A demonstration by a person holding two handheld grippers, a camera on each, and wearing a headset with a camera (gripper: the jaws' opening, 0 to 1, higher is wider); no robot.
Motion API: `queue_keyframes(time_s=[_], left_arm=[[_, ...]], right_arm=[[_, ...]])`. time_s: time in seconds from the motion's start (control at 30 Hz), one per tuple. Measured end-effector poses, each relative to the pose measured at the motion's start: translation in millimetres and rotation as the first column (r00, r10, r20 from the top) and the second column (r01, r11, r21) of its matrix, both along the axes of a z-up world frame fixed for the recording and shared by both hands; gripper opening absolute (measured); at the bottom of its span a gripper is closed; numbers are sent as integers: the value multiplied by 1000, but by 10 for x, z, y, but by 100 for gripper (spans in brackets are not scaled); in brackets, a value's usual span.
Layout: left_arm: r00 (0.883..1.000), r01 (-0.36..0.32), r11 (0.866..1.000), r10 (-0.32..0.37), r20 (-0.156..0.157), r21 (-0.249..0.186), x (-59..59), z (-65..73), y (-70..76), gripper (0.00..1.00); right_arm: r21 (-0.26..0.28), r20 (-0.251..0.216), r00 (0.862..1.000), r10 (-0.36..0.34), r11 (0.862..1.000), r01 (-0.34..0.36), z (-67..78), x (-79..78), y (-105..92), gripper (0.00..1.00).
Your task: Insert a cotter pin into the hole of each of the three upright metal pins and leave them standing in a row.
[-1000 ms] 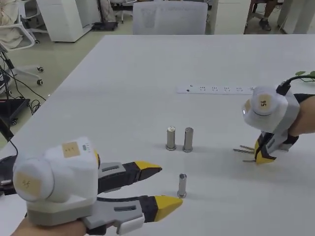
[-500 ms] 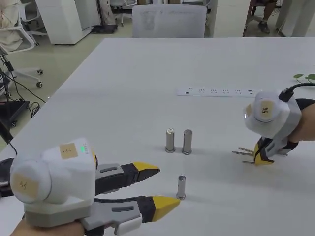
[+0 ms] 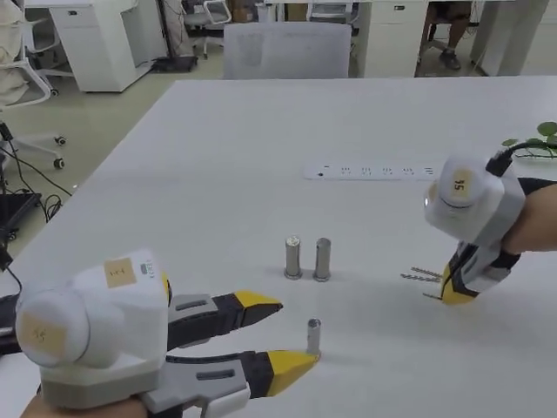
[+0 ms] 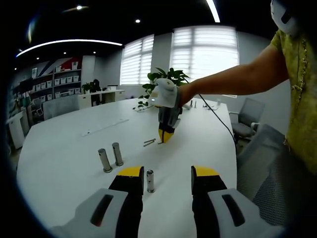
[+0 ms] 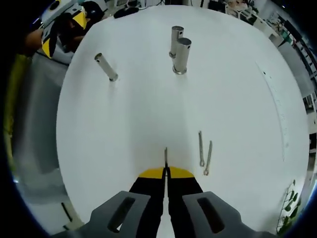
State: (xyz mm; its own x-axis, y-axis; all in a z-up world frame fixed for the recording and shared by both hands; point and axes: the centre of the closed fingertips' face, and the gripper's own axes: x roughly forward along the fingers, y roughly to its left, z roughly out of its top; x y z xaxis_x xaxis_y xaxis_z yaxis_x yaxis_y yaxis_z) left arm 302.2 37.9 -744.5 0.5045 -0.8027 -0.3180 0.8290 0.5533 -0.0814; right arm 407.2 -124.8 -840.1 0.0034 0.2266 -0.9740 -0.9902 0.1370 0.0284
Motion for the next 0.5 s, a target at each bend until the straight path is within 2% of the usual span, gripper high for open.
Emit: queue_keyframes(time_s=[0.1,0.23,0.4,0.5], left_arm=[[1000,12,1000,-12,6,0,-10,18,-30,37],[999,37,999,-37,16,4,-31,47,-88,36],[997,68,998,-68,35,7,-45,108,-176,34],[996,85,996,-86,39,14,-51,108,-233,33]], right_arm=[[5,-5,1000,7,1000,-7,92,-95,45,1],[40,-16,1000,24,999,-23,255,-277,168,1],[64,-3,997,81,995,-81,390,-532,325,1],[71,6,994,109,992,-109,444,-630,396,1]])
